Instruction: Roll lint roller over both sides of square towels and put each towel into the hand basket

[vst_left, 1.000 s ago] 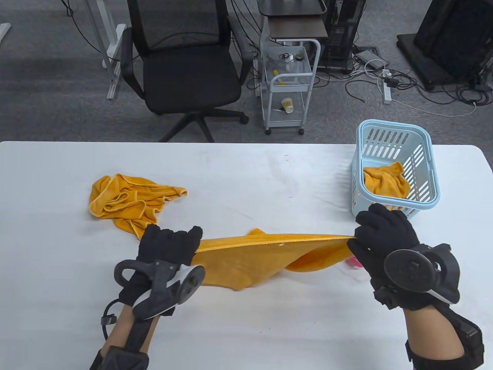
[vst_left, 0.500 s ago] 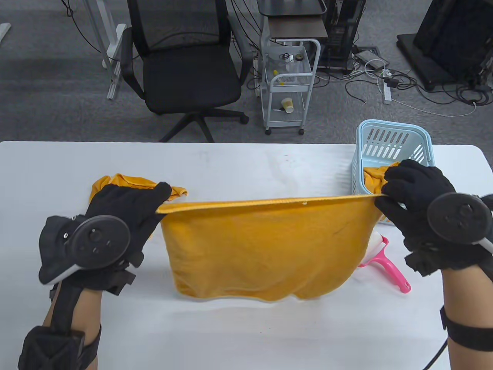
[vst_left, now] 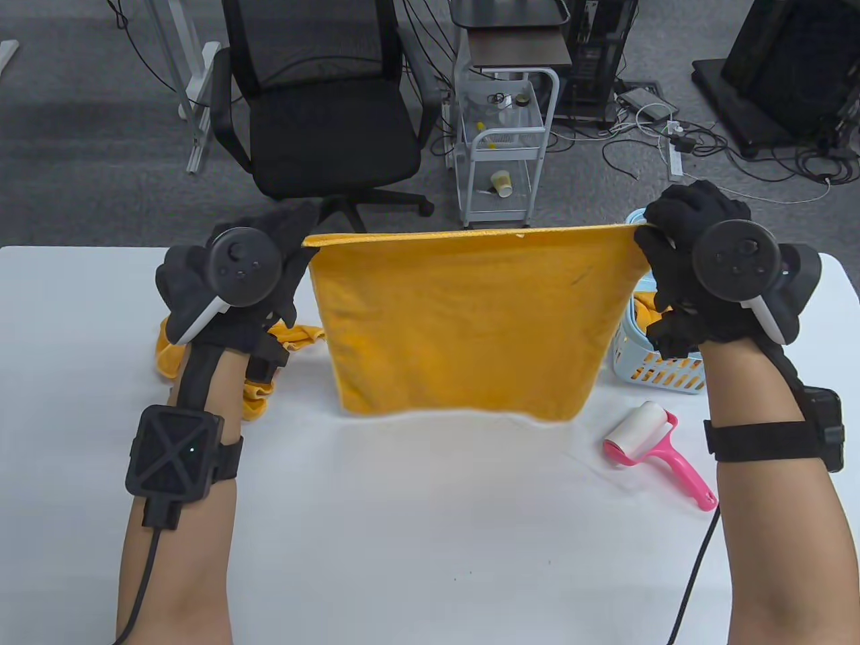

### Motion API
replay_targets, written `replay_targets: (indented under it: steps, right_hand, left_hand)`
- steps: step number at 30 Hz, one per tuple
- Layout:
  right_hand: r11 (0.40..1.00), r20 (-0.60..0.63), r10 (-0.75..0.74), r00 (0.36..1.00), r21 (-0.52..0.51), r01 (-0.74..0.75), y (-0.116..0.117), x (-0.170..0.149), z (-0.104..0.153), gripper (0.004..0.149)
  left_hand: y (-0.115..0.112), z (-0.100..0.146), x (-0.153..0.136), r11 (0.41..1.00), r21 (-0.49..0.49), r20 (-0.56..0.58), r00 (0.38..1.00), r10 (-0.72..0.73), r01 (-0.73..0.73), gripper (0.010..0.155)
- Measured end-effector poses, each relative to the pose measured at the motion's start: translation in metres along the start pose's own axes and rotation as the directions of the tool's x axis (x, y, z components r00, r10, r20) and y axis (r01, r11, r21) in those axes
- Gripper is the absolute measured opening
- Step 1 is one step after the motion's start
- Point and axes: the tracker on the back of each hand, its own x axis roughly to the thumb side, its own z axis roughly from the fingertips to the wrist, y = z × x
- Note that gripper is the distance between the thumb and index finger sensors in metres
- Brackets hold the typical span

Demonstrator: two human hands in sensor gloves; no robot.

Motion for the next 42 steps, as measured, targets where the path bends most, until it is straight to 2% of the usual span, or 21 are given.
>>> replay_targets:
  steps: [2, 4, 6, 9, 11, 12, 14, 16, 17, 19, 22, 24, 25, 27, 30, 31, 33, 35, 38, 39, 42]
  right_hand:
    - [0.996, 0.063, -0.023, 0.998, -0.083, 0.028, -0.011, 0.002, 0.012, 0.039]
    - [0.993, 0.146, -0.007, 0.989, -0.117, 0.024, -0.016, 0.003, 0.031, 0.039]
    - [0.996, 0.207, 0.021, 0.978, -0.085, -0.003, -0.009, 0.000, 0.059, 0.039]
    - [0.996, 0.287, 0.064, 0.956, 0.044, -0.079, 0.020, -0.005, 0.103, 0.039]
    - [0.973, 0.335, 0.082, 0.939, 0.177, -0.148, 0.050, -0.009, 0.135, 0.039]
    - [0.953, 0.350, 0.088, 0.933, 0.242, -0.181, 0.065, -0.010, 0.151, 0.040]
    - [0.872, 0.392, 0.086, 0.916, 0.416, -0.259, 0.101, -0.014, 0.184, 0.040]
    - [0.810, 0.409, 0.074, 0.910, 0.508, -0.294, 0.122, -0.016, 0.206, 0.040]
    - [0.751, 0.416, 0.071, 0.907, 0.576, -0.323, 0.136, -0.017, 0.222, 0.040]
    - [0.694, 0.427, 0.052, 0.903, 0.635, -0.340, 0.149, -0.018, 0.240, 0.041]
    - [0.527, 0.435, 0.013, 0.900, 0.762, -0.376, 0.165, -0.020, 0.268, 0.042]
    - [0.472, 0.437, 0.005, 0.899, 0.792, -0.388, 0.168, -0.021, 0.276, 0.043]
    - [0.431, 0.439, 0.003, 0.899, 0.810, -0.397, 0.169, -0.022, 0.280, 0.043]
    - [0.403, 0.434, 0.008, 0.901, 0.823, -0.401, 0.167, -0.024, 0.283, 0.045]
    - [0.370, 0.416, 0.006, 0.909, 0.844, -0.389, 0.160, -0.028, 0.280, 0.057]
    - [0.382, 0.403, 0.004, 0.915, 0.845, -0.373, 0.156, -0.029, 0.277, 0.062]
    - [0.460, 0.343, 0.006, 0.939, 0.833, -0.307, 0.142, -0.036, 0.265, 0.068]
    - [0.514, 0.280, 0.043, 0.959, 0.817, -0.261, 0.132, -0.048, 0.253, 0.074]
    - [0.612, 0.160, 0.183, 0.970, 0.754, -0.240, 0.124, -0.075, 0.239, 0.087]
    - [0.633, 0.117, 0.244, 0.963, 0.733, -0.250, 0.123, -0.085, 0.236, 0.089]
    - [0.636, 0.054, 0.382, 0.923, 0.709, -0.305, 0.126, -0.107, 0.234, 0.098]
  left_hand:
    - [0.004, 0.011, 0.002, 0.999, 0.051, 0.068, 0.998, -0.018, 0.015, 0.047]
    - [-0.003, 0.027, 0.000, 1.000, 0.011, 0.123, 0.992, -0.022, 0.020, 0.047]
    - [-0.024, 0.049, -0.004, 0.997, -0.071, 0.150, 0.989, 0.002, 0.009, 0.047]
    - [-0.073, 0.085, -0.010, 0.974, -0.224, 0.171, 0.985, 0.007, 0.032, 0.047]
    - [-0.118, 0.114, -0.014, 0.928, -0.356, 0.187, 0.981, -0.041, 0.107, 0.047]
    - [-0.132, 0.122, -0.016, 0.912, -0.391, 0.189, 0.980, -0.055, 0.127, 0.047]
    - [-0.174, 0.148, -0.016, 0.823, -0.534, 0.226, 0.971, -0.080, 0.192, 0.046]
    - [-0.199, 0.167, -0.016, 0.748, -0.615, 0.263, 0.959, -0.104, 0.249, 0.046]
    - [-0.209, 0.177, -0.016, 0.705, -0.652, 0.284, 0.952, -0.115, 0.279, 0.046]
    - [-0.220, 0.193, -0.016, 0.641, -0.706, 0.305, 0.946, -0.111, 0.302, 0.046]
    - [-0.224, 0.215, -0.015, 0.539, -0.771, 0.336, 0.936, -0.107, 0.339, 0.046]
    - [-0.220, 0.223, -0.013, 0.543, -0.763, 0.347, 0.931, -0.113, 0.351, 0.046]
    - [-0.218, 0.226, -0.013, 0.525, -0.769, 0.359, 0.926, -0.116, 0.364, 0.046]
    - [-0.215, 0.231, -0.012, 0.490, -0.787, 0.362, 0.924, -0.123, 0.374, 0.048]
    - [-0.209, 0.232, -0.013, 0.455, -0.811, 0.360, 0.927, -0.108, 0.368, 0.069]
    - [-0.208, 0.232, -0.013, 0.452, -0.820, 0.347, 0.933, -0.094, 0.350, 0.076]
    - [-0.205, 0.231, -0.014, 0.486, -0.822, 0.302, 0.951, -0.068, 0.296, 0.081]
    - [-0.209, 0.229, -0.015, 0.515, -0.823, 0.252, 0.966, -0.051, 0.241, 0.080]
    - [-0.219, 0.230, -0.016, 0.536, -0.820, 0.204, 0.978, -0.055, 0.201, 0.076]
    - [-0.223, 0.231, -0.017, 0.535, -0.817, 0.212, 0.975, -0.070, 0.216, 0.078]
    - [-0.228, 0.233, -0.016, 0.535, -0.802, 0.241, 0.964, -0.116, 0.265, 0.082]
